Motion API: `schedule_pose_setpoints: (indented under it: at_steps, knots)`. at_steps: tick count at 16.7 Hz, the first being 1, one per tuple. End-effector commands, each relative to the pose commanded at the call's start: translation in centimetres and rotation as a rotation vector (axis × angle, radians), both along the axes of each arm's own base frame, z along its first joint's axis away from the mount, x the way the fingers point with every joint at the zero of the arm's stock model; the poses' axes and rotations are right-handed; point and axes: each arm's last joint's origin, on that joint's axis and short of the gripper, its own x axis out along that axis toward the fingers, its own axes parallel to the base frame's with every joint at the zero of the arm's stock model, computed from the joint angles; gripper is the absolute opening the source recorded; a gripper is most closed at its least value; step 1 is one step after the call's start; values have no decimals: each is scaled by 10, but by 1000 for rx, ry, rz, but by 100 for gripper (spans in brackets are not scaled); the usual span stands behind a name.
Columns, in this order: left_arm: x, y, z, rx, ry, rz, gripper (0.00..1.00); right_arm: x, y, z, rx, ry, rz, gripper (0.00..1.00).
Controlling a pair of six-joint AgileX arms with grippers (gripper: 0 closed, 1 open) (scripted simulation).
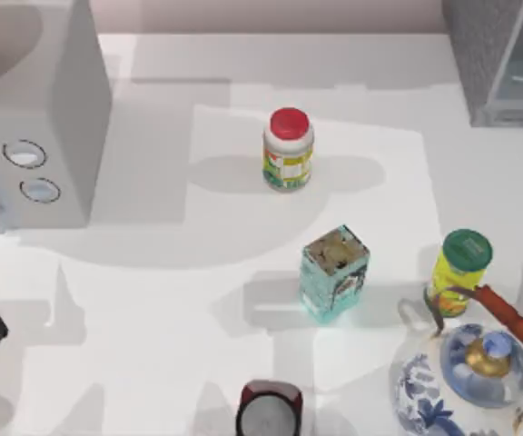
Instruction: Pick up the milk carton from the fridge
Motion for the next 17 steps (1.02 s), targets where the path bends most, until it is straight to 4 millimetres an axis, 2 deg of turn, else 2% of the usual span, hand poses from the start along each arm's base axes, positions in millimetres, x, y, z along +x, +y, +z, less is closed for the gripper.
schedule_pose_setpoints:
  at_steps: [4,8,13,17]
  knots:
    - [0,0,0,0,0,0,100,2,1,-1,5,11,16,100]
    - [0,0,0,0,0,0,100,12,0,-1,25,49,59,100]
    - [0,0,0,0,0,0,100,39,-11,3,48,84,36,100]
    - [0,0,0,0,0,0,100,67,-23,-2,38,90,24,100]
